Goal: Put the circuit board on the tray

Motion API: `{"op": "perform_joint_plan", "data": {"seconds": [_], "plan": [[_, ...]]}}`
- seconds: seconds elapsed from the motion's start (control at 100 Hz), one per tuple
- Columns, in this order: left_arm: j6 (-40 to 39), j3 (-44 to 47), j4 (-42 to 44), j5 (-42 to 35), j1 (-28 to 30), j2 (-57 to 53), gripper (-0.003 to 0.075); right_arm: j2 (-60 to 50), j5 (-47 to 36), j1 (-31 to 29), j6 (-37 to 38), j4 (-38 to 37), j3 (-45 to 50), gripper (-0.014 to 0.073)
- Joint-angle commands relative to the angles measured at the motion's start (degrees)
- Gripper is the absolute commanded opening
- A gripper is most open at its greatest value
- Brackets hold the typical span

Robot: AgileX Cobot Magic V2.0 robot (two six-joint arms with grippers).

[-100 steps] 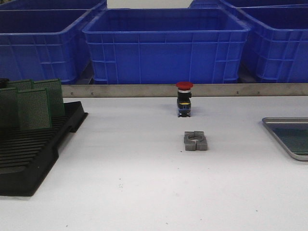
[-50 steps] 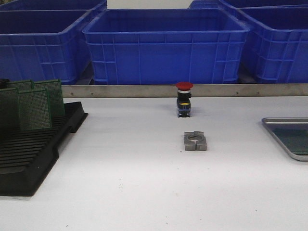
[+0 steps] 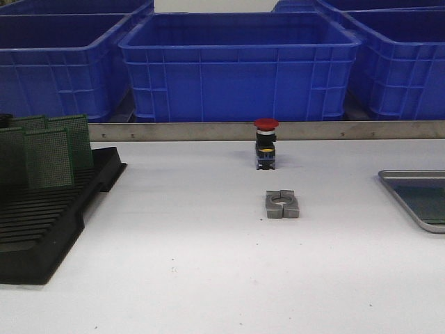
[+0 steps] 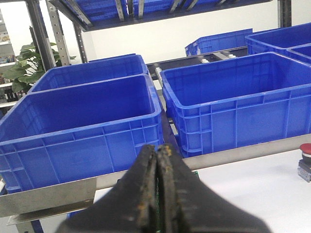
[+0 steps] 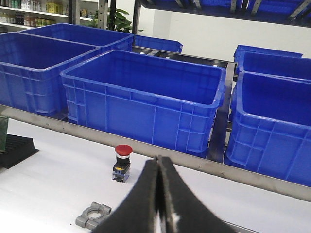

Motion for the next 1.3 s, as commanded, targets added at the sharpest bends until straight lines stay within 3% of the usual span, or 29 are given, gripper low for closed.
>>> {"op": "perform_joint_plan", "data": {"seconds": [0.0,0.44,0.56,0.65,0.71,0.83,0.91,1.12,1.17,1.29], "plan": [[-0.6,-1.4,-1.1,-2.9,0.1,0.4,-0.002,0.5,-2.7,0.0,-0.5,0.5,-1.5,-0.006],[-0.6,-1.4,-1.1,-2.9,0.1,0.5,-0.002,0.5,-2.7,0.0,-0.5,0.5,-1.5,-0.006],[-0.6,0.1,-1.3,-6.0,0.1,0.0,-0.002,0.5,-2.7,0.0,-0.5,0.5,-1.5,-0.006],[-1.1,1.4,8.2,-6.5,0.1,-1.6,-0.002,0.5,-2.7,0.0,-0.5,0.5,-1.5,-0.006],[-9.9,2.6,16.3,-7.8,0.1,-2.3,-0.002,0.5,-2.7,0.0,-0.5,0.5,-1.5,-0.006],[-42.6,5.7,41.6,-7.8,0.1,-4.6,-0.002,0.5,-2.7,0.0,-0.5,0.5,-1.5,-0.006],[-57.3,9.1,53.2,-7.8,0.1,-6.7,-0.002,0.5,-2.7,0.0,-0.5,0.5,-1.5,-0.006],[-60.9,20.7,53.3,-9.4,0.1,-14.1,-0.002,0.5,-2.7,0.0,-0.5,0.5,-1.5,-0.006],[-61.9,20.3,53.3,-4.1,0.2,-15.2,-0.002,0.5,-2.7,0.0,-0.5,0.5,-1.5,-0.006],[-61.9,20.4,53.0,-3.9,0.2,-15.2,-0.002,0.5,-2.6,0.0,-0.5,0.5,-1.5,-0.006]]}}
